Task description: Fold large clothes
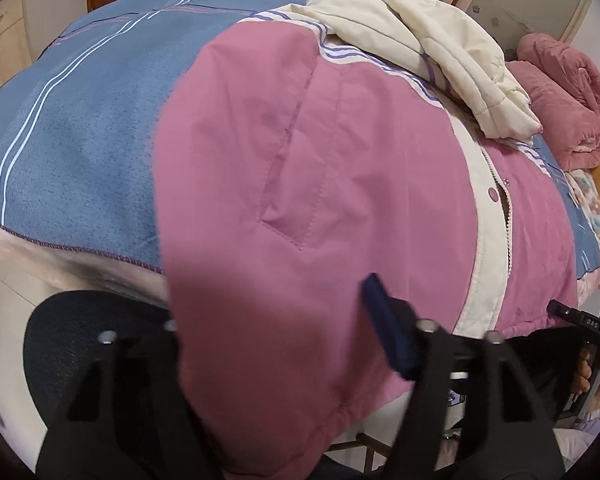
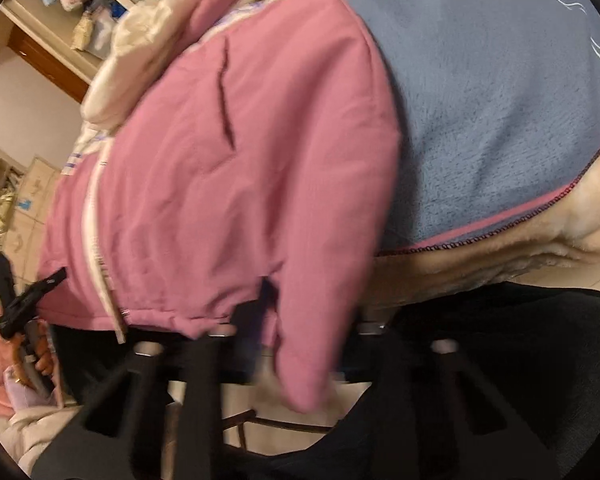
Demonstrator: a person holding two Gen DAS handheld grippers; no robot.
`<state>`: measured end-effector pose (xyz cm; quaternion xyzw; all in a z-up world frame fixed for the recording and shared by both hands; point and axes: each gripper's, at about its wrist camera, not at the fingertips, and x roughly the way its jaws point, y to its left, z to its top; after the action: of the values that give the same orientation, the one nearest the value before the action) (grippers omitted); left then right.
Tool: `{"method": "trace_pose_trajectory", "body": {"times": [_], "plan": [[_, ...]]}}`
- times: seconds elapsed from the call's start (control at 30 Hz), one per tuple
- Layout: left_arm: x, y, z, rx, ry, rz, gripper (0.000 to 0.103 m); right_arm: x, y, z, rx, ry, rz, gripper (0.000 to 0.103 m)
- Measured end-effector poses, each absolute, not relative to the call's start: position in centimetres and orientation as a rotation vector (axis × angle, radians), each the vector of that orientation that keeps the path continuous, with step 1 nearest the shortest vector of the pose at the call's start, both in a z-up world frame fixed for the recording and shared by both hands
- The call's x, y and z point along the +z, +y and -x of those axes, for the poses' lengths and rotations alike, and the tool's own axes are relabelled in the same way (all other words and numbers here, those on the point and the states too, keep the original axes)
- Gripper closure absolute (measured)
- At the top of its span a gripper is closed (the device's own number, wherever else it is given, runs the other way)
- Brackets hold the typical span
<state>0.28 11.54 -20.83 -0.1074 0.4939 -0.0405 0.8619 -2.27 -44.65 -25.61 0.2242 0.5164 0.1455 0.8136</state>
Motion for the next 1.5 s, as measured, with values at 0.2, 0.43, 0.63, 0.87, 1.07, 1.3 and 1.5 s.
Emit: {"method": "trace_pose_trajectory", "body": {"times": [0.2,0.43,0.63,0.87,1.07,1.3,1.5], "plan": [[-20.1,12.4,-0.3,-0.144,1.031,0.259,0.065,-23.3,-44.8,2.9,0.455,1.023,-0.528,0.089],[-21.5,9.9,-0.8,-0.103,1.048,0.136,0.029,-26.6,-43.4,1.6,0.332,1.155,-0.421,0.053],[-21.6,8.9,-0.8,-0.071,1.047,0.067,0.029,-27.2,-43.5,1.3,0.333,1.149,-0.47,0.053],[-21.7,8.6,-0.5,-0.058,1.04,0.034,0.027,-27.1,-43.5,1.4,0.334,1.145,-0.478,0.054],[-21.7,7.9,-0.3,-0.055,1.033,-0.022,0.036,-26.5,-42.0,1.7,0.364,1.111,-0.431,0.079],[-21.1,8.3,0.1,-0.07,1.02,-0.059,0.069,-25.6,-41.7,1.8,0.425,1.098,-0.383,0.084],[-18.5,10.1,0.4,-0.199,0.984,0.069,0.089,-23.5,-42.0,2.1,0.562,1.042,-0.458,0.087]]}}
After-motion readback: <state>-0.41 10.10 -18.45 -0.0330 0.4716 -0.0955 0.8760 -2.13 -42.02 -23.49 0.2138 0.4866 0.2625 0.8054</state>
